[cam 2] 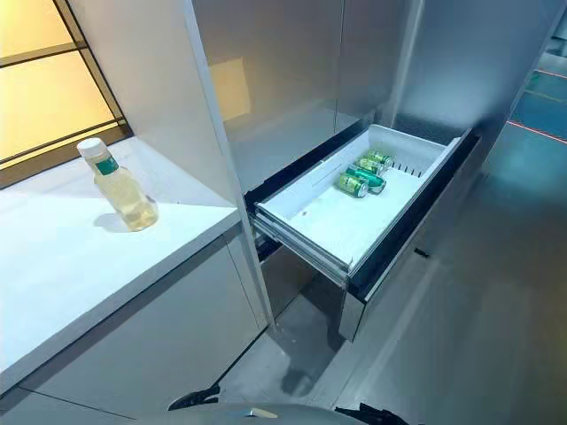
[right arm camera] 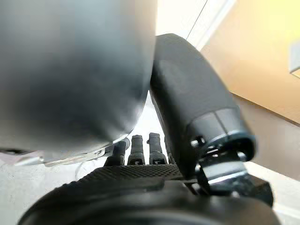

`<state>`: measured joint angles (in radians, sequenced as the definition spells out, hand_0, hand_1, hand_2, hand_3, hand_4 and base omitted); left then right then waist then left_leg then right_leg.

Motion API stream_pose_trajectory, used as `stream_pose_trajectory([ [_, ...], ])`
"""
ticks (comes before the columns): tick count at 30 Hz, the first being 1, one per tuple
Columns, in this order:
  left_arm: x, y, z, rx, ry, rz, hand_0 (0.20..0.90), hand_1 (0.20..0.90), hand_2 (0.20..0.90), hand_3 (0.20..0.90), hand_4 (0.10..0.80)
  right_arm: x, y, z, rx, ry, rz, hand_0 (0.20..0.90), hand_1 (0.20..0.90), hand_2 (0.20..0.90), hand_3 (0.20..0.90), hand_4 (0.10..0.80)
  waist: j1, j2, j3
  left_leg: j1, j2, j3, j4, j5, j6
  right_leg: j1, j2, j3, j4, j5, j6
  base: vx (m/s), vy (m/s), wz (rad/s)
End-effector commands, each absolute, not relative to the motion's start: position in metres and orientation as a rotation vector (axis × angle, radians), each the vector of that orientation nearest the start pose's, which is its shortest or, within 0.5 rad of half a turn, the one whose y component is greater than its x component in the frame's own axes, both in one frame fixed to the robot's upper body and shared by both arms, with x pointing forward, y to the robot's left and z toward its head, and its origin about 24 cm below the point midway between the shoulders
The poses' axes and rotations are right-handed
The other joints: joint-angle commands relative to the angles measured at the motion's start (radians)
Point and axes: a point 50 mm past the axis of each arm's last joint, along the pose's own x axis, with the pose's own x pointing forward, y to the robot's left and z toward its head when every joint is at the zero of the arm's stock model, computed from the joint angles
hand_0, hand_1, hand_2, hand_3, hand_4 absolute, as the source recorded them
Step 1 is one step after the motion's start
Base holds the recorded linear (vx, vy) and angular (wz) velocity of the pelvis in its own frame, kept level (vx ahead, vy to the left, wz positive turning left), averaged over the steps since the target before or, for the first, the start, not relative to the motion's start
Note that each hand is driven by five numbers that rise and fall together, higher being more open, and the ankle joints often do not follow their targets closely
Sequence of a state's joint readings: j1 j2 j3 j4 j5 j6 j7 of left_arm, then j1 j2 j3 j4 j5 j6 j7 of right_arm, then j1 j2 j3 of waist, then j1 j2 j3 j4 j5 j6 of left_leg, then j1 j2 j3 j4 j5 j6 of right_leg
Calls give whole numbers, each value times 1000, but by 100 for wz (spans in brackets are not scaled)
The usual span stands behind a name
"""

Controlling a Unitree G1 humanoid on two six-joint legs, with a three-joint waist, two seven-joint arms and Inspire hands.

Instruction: Put drinks into fridge and close the fridge

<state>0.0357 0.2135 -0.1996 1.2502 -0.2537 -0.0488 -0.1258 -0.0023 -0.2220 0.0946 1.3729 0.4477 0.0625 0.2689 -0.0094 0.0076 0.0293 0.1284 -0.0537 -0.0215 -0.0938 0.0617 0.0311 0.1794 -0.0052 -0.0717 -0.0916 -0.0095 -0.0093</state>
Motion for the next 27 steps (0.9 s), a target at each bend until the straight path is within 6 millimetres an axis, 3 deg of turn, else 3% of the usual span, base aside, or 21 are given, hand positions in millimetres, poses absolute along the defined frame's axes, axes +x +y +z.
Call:
stream_pose_trajectory([
  [1, 80, 204, -169, -4, 1233, -24, 900, 900, 900, 900, 800, 70, -218, -169, 328, 1318, -120, 900, 900, 900, 900, 800, 15, 10, 17, 36, 18, 61, 13, -94, -10, -34, -15, -35, 24, 13, 41, 0, 0, 0],
  [9, 85, 208, -167, 30, 1187, 3, 900, 900, 900, 900, 800, 70, -221, -168, 323, 1317, -122, 900, 900, 900, 900, 800, 18, 13, 17, 33, 17, 59, 13, -93, -10, -35, -17, -37, 25, 12, 42, 0, 0, 0],
  [12, 96, 208, -163, 16, 1114, -22, 900, 900, 900, 900, 800, 73, -222, -167, 316, 1318, -119, 900, 900, 900, 900, 800, 16, 15, 18, 32, 18, 58, 13, -91, -12, -37, -15, -35, 27, 11, 41, 0, 0, 0],
  [15, 121, 205, -153, -34, 990, -90, 900, 900, 900, 900, 800, 79, -226, -165, 305, 1314, -119, 900, 900, 900, 900, 800, 18, 22, 23, 28, 18, 56, 13, -89, -15, -40, -15, -33, 27, 11, 42, -23, 14, 0],
  [18, 155, 200, -134, -112, 848, -213, 900, 900, 900, 900, 800, 83, -235, -163, 295, 1306, -130, 900, 900, 900, 900, 800, 27, 34, 30, 22, 18, 52, 14, -86, -15, -45, -17, -36, 31, 11, 43, -41, 36, 1],
  [23, 188, 193, -98, -168, 707, -474, 900, 900, 900, 900, 800, 80, -246, -160, 271, 1305, -136, 900, 900, 900, 900, 800, 35, 54, 33, 17, 18, 46, 10, -81, -15, -49, -18, -40, 32, 12, 47, -22, 44, 3],
  [24, 203, 197, -78, -162, 666, -563, 900, 900, 900, 900, 800, 78, -249, -160, 263, 1305, -139, 900, 900, 900, 900, 800, 38, 61, 31, 16, 17, 43, 8, -80, -15, -50, -20, -42, 32, 12, 50, -11, 50, 6],
  [25, 205, 198, -74, -157, 658, -579, 900, 900, 900, 900, 800, 78, -250, -160, 263, 1305, -139, 900, 900, 900, 900, 800, 38, 62, 31, 16, 17, 42, 7, -80, -15, -50, -21, -42, 32, 11, 50, -9, 55, 9],
  [27, 230, 198, -22, -136, 574, -739, 900, 900, 900, 900, 800, 72, -253, -160, 256, 1309, -148, 900, 900, 900, 900, 800, 47, 72, 25, 14, 14, 35, 7, -81, -13, -48, -25, -49, 31, 11, 55, -2, 50, 9],
])
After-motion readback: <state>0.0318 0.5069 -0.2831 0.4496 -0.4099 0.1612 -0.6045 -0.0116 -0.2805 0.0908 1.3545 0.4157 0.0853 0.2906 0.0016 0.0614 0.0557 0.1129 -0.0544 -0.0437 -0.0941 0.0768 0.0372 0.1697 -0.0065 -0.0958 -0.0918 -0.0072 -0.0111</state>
